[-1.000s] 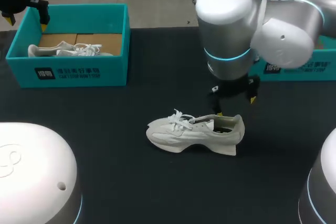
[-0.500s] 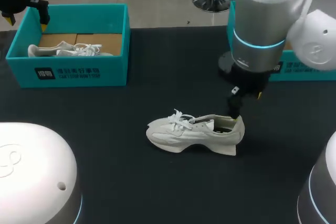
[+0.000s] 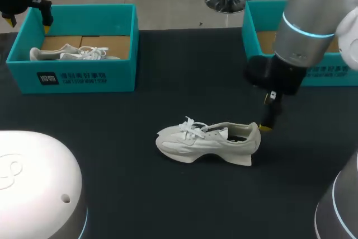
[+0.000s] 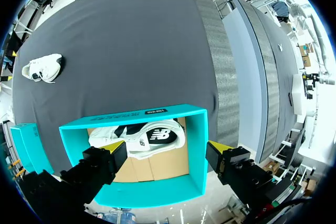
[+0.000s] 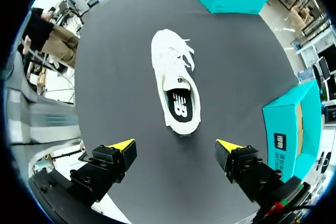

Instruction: Take the shoe out of the shoebox, open the shoe tongue, remove and reinsert the insole, then place the shoe into the shoebox

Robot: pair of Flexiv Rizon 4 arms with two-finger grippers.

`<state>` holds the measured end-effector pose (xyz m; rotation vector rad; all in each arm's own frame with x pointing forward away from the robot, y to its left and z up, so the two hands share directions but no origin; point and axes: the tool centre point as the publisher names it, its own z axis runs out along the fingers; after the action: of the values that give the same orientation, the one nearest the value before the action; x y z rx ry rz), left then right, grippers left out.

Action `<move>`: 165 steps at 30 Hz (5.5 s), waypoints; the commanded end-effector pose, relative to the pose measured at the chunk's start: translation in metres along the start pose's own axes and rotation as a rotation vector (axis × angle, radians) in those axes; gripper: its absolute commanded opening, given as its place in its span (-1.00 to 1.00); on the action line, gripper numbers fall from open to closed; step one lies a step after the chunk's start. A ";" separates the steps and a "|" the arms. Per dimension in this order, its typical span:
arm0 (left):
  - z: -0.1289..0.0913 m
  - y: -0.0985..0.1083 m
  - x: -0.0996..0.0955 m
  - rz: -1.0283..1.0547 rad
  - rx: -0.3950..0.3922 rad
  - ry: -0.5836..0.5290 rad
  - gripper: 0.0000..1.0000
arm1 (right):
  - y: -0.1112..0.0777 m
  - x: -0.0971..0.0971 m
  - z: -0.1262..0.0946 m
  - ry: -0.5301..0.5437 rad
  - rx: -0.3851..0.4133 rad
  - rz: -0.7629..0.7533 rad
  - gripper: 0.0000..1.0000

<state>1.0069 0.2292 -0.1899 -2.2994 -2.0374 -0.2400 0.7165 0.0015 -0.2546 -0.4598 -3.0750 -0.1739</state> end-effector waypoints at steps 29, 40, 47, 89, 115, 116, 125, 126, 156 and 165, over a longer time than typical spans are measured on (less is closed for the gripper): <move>-0.001 -0.001 0.000 0.000 -0.002 0.001 1.00 | -0.054 0.008 0.004 -0.058 -0.203 -0.396 1.00; -0.001 -0.001 0.000 0.000 -0.002 0.001 1.00 | -0.081 -0.006 0.027 -0.016 -0.555 -0.319 1.00; -0.001 -0.001 0.000 0.000 -0.002 0.001 1.00 | -0.094 -0.016 0.039 -0.003 -0.664 -0.313 1.00; -0.001 -0.001 0.000 0.000 -0.002 0.001 1.00 | -0.082 -0.035 0.121 0.083 -0.949 -0.248 1.00; -0.001 -0.001 0.000 0.000 -0.002 0.001 1.00 | -0.067 -0.043 0.131 0.057 -0.981 -0.227 1.00; -0.001 -0.001 0.000 0.000 -0.002 0.001 1.00 | -0.063 -0.043 0.131 0.055 -0.986 -0.227 1.00; -0.001 -0.001 0.000 0.000 -0.002 0.001 1.00 | -0.037 -0.037 0.138 0.049 -0.993 -0.217 1.00; -0.001 -0.001 0.000 0.000 -0.002 0.001 1.00 | -0.035 -0.036 0.140 0.050 -0.995 -0.215 1.00; -0.001 -0.001 0.000 0.000 -0.002 0.001 1.00 | 0.024 -0.001 0.164 0.003 -1.024 -0.061 1.00; -0.001 -0.001 0.000 0.000 -0.002 0.001 1.00 | 0.033 -0.003 0.170 -0.017 -1.009 -0.041 1.00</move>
<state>1.0069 0.2293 -0.1899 -2.2994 -2.0374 -0.2401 0.7242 0.0442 -0.4172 -0.3748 -2.7512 -1.7383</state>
